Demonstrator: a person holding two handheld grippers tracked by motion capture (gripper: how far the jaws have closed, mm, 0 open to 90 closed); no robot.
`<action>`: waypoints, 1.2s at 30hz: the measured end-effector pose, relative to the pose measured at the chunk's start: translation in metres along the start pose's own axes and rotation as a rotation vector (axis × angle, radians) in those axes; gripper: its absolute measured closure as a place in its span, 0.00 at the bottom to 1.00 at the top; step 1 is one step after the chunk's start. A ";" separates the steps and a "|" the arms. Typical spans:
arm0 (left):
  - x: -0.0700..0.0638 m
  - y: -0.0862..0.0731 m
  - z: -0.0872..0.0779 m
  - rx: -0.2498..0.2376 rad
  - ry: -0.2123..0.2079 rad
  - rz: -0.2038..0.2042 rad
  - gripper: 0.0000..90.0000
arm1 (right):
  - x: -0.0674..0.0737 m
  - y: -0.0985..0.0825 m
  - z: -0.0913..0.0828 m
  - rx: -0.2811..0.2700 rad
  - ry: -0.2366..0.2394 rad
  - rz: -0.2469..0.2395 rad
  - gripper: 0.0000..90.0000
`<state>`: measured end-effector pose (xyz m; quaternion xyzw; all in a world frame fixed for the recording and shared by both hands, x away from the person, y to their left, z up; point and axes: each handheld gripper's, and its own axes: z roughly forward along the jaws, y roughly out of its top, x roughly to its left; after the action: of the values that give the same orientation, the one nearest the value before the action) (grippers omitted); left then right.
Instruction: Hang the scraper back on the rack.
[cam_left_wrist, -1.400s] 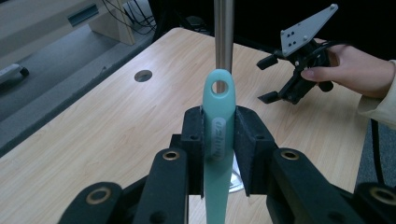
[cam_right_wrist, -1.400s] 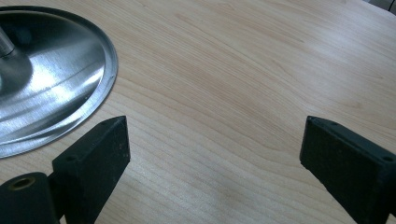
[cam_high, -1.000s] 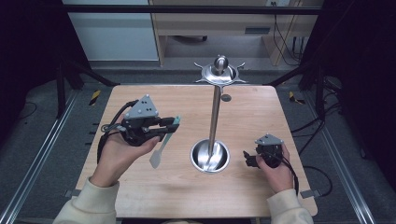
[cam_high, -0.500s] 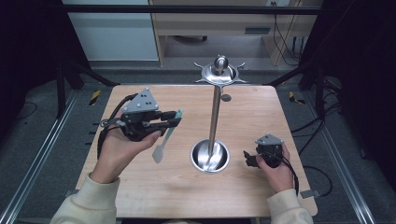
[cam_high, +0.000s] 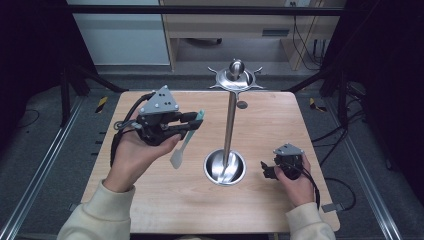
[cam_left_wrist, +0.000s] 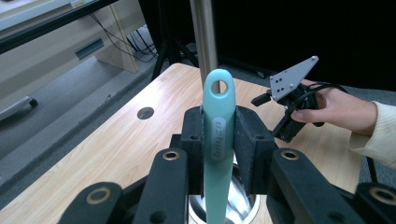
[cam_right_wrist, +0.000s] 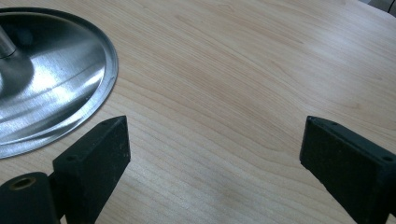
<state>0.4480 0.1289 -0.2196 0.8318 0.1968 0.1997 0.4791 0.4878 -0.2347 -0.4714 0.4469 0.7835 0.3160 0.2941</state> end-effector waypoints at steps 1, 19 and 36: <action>0.000 0.001 0.000 -0.002 0.001 0.003 0.83 | 0.000 0.000 0.000 0.000 0.000 0.000 0.10; 0.004 0.016 -0.003 -0.092 0.020 -0.034 0.83 | 0.000 0.000 0.000 0.000 -0.002 -0.003 0.10; 0.016 0.026 -0.010 -0.143 0.008 -0.078 0.82 | 0.000 0.000 0.000 0.003 -0.001 -0.002 0.10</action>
<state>0.4593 0.1324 -0.1902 0.7863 0.2164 0.1976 0.5439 0.4877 -0.2351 -0.4715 0.4468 0.7842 0.3143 0.2942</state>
